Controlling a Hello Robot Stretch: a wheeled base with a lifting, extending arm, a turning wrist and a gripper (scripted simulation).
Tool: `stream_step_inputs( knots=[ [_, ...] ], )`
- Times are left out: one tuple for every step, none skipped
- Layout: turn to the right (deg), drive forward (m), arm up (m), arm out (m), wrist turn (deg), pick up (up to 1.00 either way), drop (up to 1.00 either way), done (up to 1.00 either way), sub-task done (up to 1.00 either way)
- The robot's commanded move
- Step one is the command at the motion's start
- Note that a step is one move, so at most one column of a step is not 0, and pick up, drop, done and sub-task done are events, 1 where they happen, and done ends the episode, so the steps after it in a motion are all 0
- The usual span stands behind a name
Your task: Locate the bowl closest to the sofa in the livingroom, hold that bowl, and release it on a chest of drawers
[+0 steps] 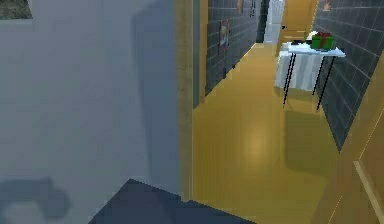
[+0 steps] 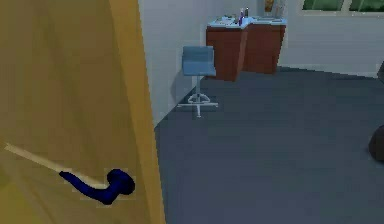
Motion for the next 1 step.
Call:
stream_step_inputs(
  knots=[
    [24.0,0.00,0.00,0.00,0.0,0.00,0.00,0.00,0.00]
  ],
)
